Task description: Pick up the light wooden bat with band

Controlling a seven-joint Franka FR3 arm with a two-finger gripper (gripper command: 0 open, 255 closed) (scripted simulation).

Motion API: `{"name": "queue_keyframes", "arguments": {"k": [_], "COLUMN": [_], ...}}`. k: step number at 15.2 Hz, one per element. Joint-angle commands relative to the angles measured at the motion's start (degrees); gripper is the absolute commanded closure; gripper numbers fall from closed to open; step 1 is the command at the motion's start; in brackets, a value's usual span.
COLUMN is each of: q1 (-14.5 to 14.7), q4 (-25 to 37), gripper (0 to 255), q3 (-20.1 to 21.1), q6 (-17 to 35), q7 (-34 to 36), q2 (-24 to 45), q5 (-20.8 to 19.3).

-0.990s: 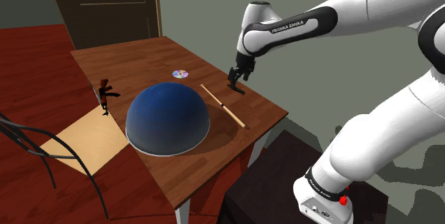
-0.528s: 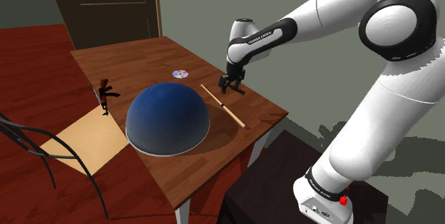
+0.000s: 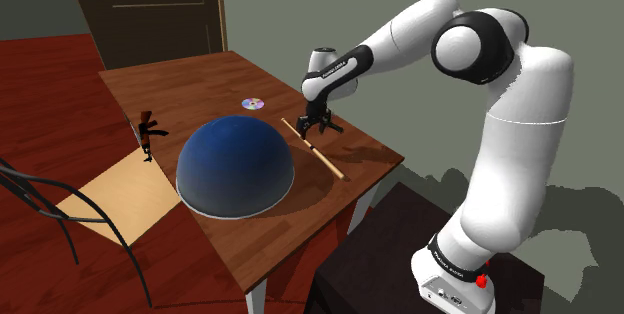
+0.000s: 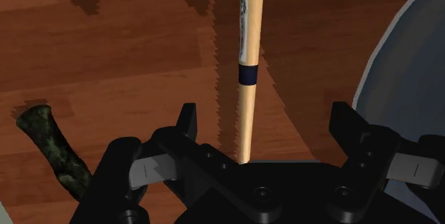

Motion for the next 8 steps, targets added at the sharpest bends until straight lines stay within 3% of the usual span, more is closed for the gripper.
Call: {"name": "queue_keyframes", "arguments": {"k": [1, 8], "q1": [-0.5, -0.7], "q4": [3.5, 3.6], "gripper": [0, 0], "q3": [-0.1, 0.1], "q6": [0.7, 4.2], "q7": [0.1, -0.1], "q2": [4.7, 8.4], "q5": [0.7, 1.0]}}
